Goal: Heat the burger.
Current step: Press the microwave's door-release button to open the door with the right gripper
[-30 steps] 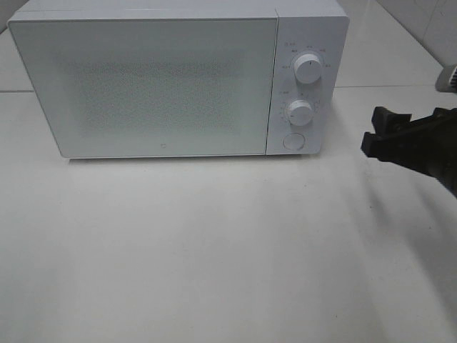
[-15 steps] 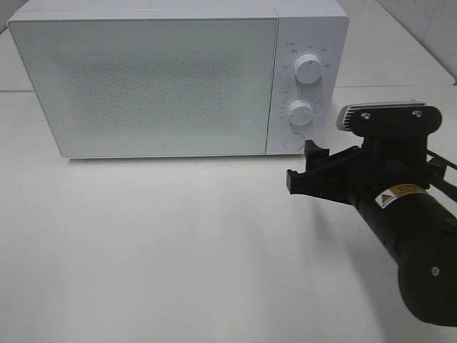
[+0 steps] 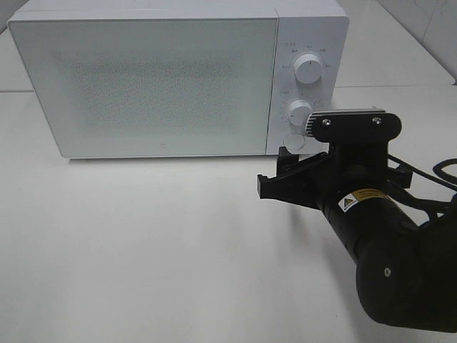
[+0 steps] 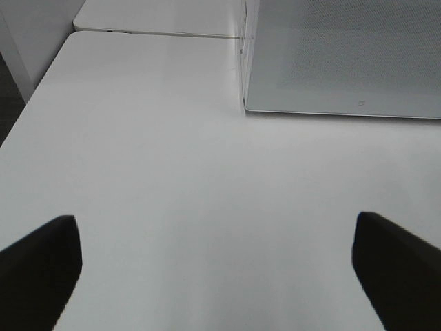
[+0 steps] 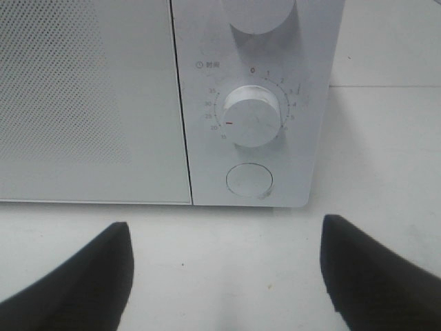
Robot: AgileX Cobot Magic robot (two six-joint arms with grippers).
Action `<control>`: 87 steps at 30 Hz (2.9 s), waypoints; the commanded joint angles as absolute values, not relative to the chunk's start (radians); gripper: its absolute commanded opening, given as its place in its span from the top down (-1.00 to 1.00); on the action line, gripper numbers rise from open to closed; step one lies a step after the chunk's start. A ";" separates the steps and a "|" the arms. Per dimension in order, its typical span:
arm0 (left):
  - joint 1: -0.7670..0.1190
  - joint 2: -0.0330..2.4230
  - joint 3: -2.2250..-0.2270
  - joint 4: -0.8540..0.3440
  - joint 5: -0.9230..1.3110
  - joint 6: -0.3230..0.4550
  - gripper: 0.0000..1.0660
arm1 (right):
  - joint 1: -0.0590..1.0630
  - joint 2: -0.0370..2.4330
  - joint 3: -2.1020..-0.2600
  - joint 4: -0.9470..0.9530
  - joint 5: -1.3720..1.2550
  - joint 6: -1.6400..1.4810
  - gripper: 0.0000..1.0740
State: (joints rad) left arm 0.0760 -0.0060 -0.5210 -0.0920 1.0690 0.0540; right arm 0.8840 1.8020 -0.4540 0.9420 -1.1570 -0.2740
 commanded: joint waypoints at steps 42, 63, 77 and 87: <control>0.077 -0.021 -0.518 -0.093 1.071 0.052 -0.87 | 0.870 1.807 -0.464 0.922 -1.127 1.245 1.00; 0.077 -0.021 -0.518 -0.093 1.071 0.052 -0.87 | 0.721 1.814 -0.546 0.863 -1.028 1.170 1.00; 0.077 -0.021 -0.518 -0.093 1.071 0.052 -0.87 | 0.698 1.986 -0.650 0.827 -1.028 1.253 1.00; 0.077 -0.021 -0.518 -0.093 1.071 0.052 -0.87 | 0.661 2.062 -0.731 0.804 -1.001 1.269 1.00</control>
State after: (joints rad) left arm 0.0760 -0.0060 -0.5210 -0.0920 1.0690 0.0540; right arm 0.6720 2.0550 -0.7130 0.8250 -1.0130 1.2610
